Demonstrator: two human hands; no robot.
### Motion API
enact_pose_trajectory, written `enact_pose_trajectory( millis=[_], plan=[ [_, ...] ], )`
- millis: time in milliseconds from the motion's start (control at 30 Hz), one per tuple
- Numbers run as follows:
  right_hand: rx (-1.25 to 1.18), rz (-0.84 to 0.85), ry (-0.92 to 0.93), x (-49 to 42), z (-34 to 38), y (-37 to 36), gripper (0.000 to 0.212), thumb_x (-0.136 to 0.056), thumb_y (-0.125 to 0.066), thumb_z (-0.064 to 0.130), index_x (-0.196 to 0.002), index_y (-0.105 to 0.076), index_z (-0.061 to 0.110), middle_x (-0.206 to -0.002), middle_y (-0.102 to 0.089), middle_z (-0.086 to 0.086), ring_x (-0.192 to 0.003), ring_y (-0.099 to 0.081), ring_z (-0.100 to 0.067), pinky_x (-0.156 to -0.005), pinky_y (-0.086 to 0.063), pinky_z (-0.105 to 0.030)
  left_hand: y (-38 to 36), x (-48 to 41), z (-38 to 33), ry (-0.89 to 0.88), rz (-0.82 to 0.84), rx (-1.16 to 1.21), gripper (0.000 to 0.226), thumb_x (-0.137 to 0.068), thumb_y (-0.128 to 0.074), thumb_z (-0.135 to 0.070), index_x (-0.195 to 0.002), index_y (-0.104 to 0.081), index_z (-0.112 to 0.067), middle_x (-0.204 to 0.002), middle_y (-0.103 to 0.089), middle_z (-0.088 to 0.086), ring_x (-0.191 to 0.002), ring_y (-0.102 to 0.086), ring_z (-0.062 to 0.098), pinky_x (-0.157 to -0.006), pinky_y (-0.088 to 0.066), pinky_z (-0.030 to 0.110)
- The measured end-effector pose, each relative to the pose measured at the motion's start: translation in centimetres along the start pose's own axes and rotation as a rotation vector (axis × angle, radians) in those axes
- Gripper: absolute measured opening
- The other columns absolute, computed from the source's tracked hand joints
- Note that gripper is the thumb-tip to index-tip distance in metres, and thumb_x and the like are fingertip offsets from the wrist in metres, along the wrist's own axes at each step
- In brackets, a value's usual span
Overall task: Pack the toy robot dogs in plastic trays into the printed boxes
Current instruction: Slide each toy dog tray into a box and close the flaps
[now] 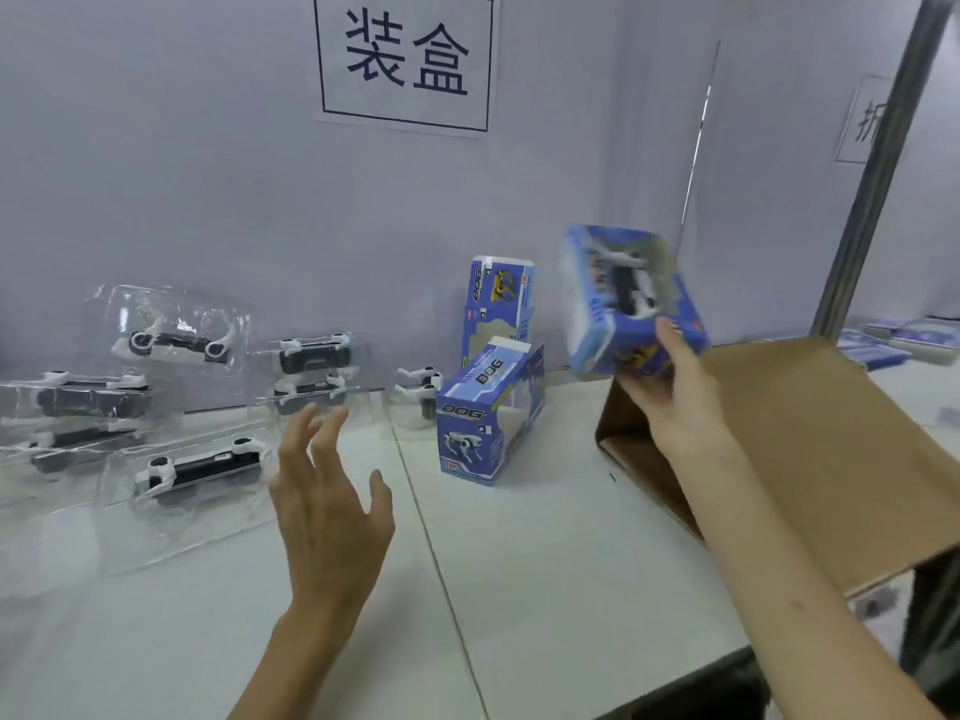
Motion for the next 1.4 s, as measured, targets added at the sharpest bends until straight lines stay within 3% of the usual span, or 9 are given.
enact_pose_trajectory(
  millis=[167, 333, 500, 667, 800, 967, 1167, 1333, 1400],
  plan=[
    [0.116, -0.237, 0.004, -0.3, -1.1, 5.1, 0.051, -0.087, -0.077, 0.017, -0.131, -0.052, 0.009, -0.111, -0.066, -0.002, -0.097, -0.07, -0.021, -0.083, -0.058, -0.035, -0.7, 0.4, -0.6, -0.054, 0.053, 0.028, 0.072, -0.068, -0.078, 0.009, -0.131, -0.046, -0.006, -0.137, -0.041, 0.015, -0.126, -0.04, 0.023, -0.092, -0.041, 0.042],
    [0.231, -0.264, 0.042, 0.3, -2.6, 5.2, 0.032, -0.09, -0.062, 0.004, -0.12, -0.055, 0.01, -0.098, -0.064, -0.003, -0.091, -0.067, -0.017, -0.07, -0.053, -0.026, -1.7, 0.8, 0.4, 0.058, 0.23, 0.0, 0.064, -0.074, -0.078, 0.001, -0.131, -0.051, -0.008, -0.136, -0.045, 0.011, -0.112, -0.055, 0.032, -0.088, -0.046, 0.049],
    [0.502, 0.02, 0.072, 2.6, -6.4, 1.1, 0.016, -0.093, -0.058, 0.001, -0.091, -0.061, 0.017, -0.09, -0.064, -0.003, -0.068, -0.063, -0.012, -0.063, -0.049, -0.024, -2.7, 1.5, 1.8, 0.249, 0.429, -0.099, 0.059, -0.088, -0.07, -0.021, -0.14, -0.045, -0.016, -0.15, -0.033, 0.006, -0.126, -0.049, 0.028, -0.1, -0.037, 0.045],
    [0.878, 0.413, 0.299, 4.8, -10.8, -4.6, 0.038, -0.08, -0.081, 0.008, -0.107, -0.057, 0.02, -0.109, -0.055, 0.013, -0.089, -0.06, 0.01, -0.064, -0.048, -0.007, -3.4, 2.4, 3.3, 0.363, 0.653, -0.195, 0.065, -0.095, -0.059, -0.037, -0.15, -0.029, -0.022, -0.161, -0.017, 0.004, -0.135, -0.041, 0.025, -0.107, -0.032, 0.04],
    [1.25, 0.378, 0.565, 3.1, -12.3, -7.5, 0.076, -0.073, -0.087, 0.023, -0.137, -0.046, 0.019, -0.147, -0.034, -0.004, -0.131, -0.043, -0.023, -0.099, -0.05, -0.037, -4.1, 3.2, 3.9, 0.422, 0.811, -0.217, 0.068, -0.095, -0.057, -0.041, -0.152, -0.024, -0.022, -0.163, -0.01, 0.006, -0.139, -0.038, 0.026, -0.109, -0.031, 0.04],
    [1.456, 0.366, 0.392, -0.7, -15.2, -6.4, 0.09, -0.076, -0.084, 0.036, -0.15, -0.035, 0.022, -0.155, -0.028, -0.007, -0.136, -0.041, -0.029, -0.097, -0.049, -0.043, -4.5, 3.5, 3.9, 0.425, 0.873, -0.221, 0.071, -0.096, -0.054, -0.046, -0.154, -0.022, -0.021, -0.166, -0.008, 0.007, -0.144, -0.033, 0.027, -0.114, -0.026, 0.044],
    [1.174, 0.275, 0.435, -0.9, -14.6, -3.8, 0.074, -0.074, -0.089, 0.026, -0.138, -0.051, 0.022, -0.131, -0.06, 0.0, -0.111, -0.062, -0.02, -0.089, -0.053, -0.036, -4.2, 2.9, 3.8, 0.494, 0.776, -0.088, 0.064, -0.101, -0.047, -0.05, -0.153, -0.025, -0.021, -0.162, -0.022, 0.003, -0.14, -0.039, 0.024, -0.112, -0.028, 0.042],
    [0.462, 0.277, 0.235, 1.5, -12.0, -2.7, 0.068, -0.069, -0.085, 0.031, -0.131, -0.057, 0.027, -0.103, -0.073, 0.011, -0.09, -0.074, -0.015, -0.063, -0.061, -0.033, -3.6, 2.1, 3.4, 0.942, 0.57, 0.571, 0.046, -0.102, -0.045, -0.051, -0.139, -0.043, -0.024, -0.143, -0.052, 0.003, -0.114, -0.059, 0.018, -0.091, -0.045, 0.035],
    [0.24, 0.349, 0.146, 1.9, -11.5, -2.4, 0.057, -0.072, -0.079, 0.027, -0.126, -0.06, 0.024, -0.109, -0.073, 0.003, -0.092, -0.074, -0.019, -0.067, -0.06, -0.036, -3.5, 1.8, 3.3, 1.138, 0.539, 0.856, 0.047, -0.101, -0.044, -0.054, -0.133, -0.049, -0.021, -0.13, -0.063, 0.004, -0.104, -0.068, 0.021, -0.085, -0.05, 0.036]
  ],
)
Point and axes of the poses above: each hand's wrist, its own x-axis away from the middle knuckle, its own y-axis out of the back of the hand, z = x × y, the point moved 4 cm from there along -x, towards the middle knuckle
